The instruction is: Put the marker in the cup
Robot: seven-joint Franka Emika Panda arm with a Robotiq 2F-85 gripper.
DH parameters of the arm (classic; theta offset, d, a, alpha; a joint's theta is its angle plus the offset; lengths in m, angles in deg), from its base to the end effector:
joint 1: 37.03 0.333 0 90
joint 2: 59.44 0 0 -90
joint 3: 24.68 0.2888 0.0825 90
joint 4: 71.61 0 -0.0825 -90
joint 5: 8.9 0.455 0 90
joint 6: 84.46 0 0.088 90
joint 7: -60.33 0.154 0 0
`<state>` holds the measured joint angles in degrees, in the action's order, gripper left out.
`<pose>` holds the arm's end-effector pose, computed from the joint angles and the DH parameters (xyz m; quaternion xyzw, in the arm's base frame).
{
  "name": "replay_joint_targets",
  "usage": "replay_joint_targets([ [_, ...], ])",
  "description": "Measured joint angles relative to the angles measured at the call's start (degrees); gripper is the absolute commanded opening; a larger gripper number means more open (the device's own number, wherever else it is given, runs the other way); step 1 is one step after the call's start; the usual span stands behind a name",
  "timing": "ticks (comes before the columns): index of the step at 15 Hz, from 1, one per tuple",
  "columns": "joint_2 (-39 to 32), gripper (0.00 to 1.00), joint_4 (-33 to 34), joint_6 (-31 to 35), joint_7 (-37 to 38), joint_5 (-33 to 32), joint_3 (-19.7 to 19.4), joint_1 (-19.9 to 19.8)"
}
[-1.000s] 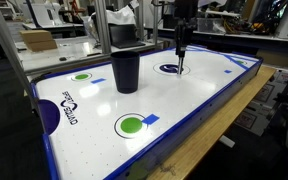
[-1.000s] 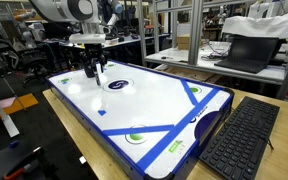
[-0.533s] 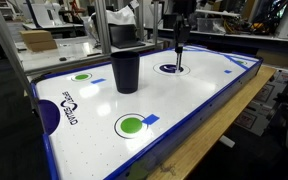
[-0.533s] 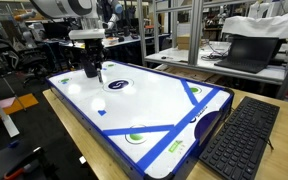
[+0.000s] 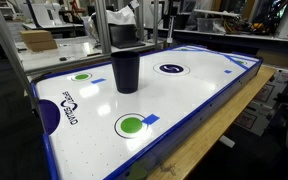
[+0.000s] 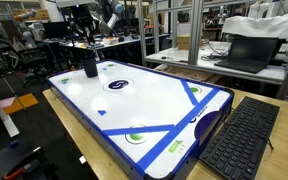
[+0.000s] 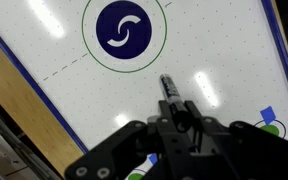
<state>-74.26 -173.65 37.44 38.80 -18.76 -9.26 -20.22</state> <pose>0.6013 0.3560 0.3198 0.8733 0.4829 0.0531 0.0366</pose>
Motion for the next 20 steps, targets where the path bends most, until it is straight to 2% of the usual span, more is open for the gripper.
replay_joint_targets([
  [6,-2.93,0.05,7.32,-0.92,-7.57,-1.91,1.89,1.78],
  [15,-13.66,0.05,19.73,-0.92,-17.35,-2.44,3.44,5.41],
  [20,-17.73,0.05,24.27,-1.59,-20.50,-2.36,3.51,6.83],
])
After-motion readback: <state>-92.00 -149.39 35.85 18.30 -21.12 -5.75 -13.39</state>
